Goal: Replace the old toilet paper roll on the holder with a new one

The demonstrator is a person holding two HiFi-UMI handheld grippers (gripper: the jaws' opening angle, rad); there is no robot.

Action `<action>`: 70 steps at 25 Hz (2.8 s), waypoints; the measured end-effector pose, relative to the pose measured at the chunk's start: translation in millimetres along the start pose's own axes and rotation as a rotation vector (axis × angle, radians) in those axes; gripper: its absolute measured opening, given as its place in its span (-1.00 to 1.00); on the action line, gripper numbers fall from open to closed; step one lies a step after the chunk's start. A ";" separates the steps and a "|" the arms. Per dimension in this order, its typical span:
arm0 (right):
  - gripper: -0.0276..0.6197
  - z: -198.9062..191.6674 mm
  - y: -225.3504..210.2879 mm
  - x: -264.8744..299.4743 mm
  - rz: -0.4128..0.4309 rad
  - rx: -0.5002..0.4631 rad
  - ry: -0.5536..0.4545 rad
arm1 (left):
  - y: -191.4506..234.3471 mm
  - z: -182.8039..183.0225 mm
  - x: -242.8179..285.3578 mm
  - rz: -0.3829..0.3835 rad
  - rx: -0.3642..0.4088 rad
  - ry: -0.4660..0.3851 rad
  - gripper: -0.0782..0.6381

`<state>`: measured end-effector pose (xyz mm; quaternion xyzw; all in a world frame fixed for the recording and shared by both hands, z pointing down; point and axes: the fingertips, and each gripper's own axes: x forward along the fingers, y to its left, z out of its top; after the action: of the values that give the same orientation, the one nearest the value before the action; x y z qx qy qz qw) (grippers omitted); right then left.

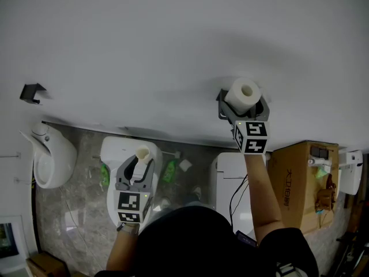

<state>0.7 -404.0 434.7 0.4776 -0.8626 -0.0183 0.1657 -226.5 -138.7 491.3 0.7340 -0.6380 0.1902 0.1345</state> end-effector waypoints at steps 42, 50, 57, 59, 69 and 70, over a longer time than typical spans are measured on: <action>0.44 -27.8 61.7 -185.4 0.107 0.252 -0.059 | -57.1 26.5 -7.1 -0.292 0.111 -0.122 -0.27; -0.15 -32.1 67.4 -233.8 0.047 0.212 -0.105 | -75.6 37.0 -6.6 -0.357 0.127 -0.152 -0.27; -0.40 -37.0 77.6 -251.7 0.026 0.190 -0.122 | -85.8 41.0 -5.1 -0.388 0.139 -0.160 -0.27; -0.41 -38.0 78.7 -253.4 0.026 0.188 -0.128 | -89.1 41.9 -5.7 -0.396 0.142 -0.165 -0.27; -0.50 -32.3 78.8 -254.7 0.042 0.182 -0.156 | -94.3 48.1 -5.2 -0.410 0.142 -0.178 -0.27; -0.50 -33.0 78.6 -254.5 0.043 0.186 -0.153 | -94.9 48.4 -5.2 -0.410 0.142 -0.178 -0.27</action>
<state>70.8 -145.9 412.5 0.4695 -0.8808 0.0288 0.0547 -128.2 -141.2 450.2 0.8698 -0.4697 0.1378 0.0615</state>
